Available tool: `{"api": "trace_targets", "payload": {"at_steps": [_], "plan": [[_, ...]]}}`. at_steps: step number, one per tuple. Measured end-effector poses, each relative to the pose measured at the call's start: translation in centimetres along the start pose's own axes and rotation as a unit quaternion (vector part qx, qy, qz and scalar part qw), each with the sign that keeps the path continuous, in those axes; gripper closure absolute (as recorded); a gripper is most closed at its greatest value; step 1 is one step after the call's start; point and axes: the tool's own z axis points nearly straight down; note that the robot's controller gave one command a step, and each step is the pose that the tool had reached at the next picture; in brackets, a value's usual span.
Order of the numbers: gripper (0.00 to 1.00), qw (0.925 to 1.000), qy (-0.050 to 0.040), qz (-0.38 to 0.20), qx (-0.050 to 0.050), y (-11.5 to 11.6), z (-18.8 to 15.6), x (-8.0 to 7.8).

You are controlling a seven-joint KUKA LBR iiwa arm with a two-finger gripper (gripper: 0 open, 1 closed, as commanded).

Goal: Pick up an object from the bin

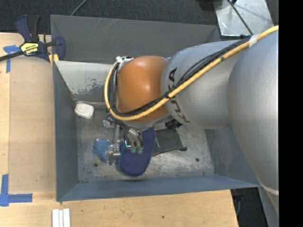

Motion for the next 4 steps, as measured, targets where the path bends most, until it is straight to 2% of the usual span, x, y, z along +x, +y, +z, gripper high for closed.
{"api": "trace_targets", "payload": {"at_steps": [1,2,3,4], "plan": [[0.0,0.9973,-0.0056,-0.074,-0.001,-2.7,7.9,-0.1],[1.0,0.9973,-0.011,-0.073,-0.002,-2.7,7.5,-0.5],[1.0,0.9973,-0.0081,-0.073,-0.001,-2.6,-1.6,-0.6],[1.0,0.9981,-0.0092,-0.062,-0.001,-3.5,-24.5,0.1]]}}
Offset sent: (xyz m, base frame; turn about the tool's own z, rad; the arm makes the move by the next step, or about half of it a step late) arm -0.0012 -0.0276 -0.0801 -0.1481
